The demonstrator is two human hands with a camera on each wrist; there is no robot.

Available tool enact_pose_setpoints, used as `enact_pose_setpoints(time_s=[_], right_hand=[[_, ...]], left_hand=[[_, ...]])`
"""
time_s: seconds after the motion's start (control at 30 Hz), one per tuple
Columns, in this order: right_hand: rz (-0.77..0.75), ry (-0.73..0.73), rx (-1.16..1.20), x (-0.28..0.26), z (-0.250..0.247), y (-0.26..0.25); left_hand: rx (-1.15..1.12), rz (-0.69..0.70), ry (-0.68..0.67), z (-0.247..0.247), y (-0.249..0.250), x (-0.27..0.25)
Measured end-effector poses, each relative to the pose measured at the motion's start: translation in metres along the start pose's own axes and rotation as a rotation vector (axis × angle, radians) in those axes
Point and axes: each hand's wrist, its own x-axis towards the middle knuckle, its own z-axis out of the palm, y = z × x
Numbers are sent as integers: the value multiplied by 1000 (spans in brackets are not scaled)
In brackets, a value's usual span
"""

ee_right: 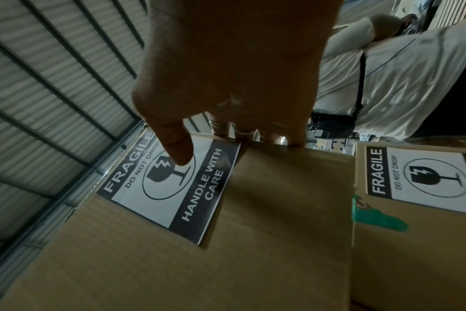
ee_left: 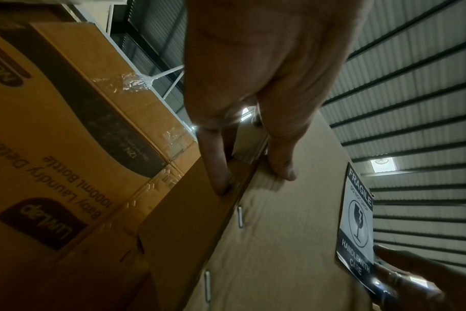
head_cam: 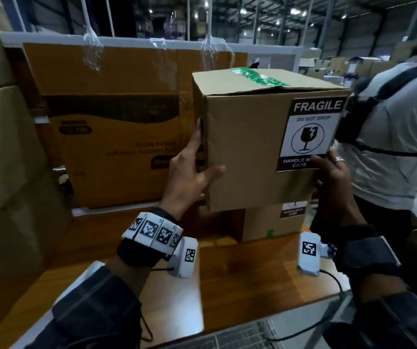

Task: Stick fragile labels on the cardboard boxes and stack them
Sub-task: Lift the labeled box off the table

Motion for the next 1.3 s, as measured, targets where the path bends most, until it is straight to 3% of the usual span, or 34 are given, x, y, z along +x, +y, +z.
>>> enact_pose_setpoints(time_s=[0.57,0.93,1.3], right_hand=[[57,-172,62,137,-92,41],[114,-238,133,176,-97,80],[122,-270,104,195,-99,96]], left_hand=[[105,-95,30,124,8,84],[117,-226,7,150,-23,114],[145,-231,-7,162,-28,127]])
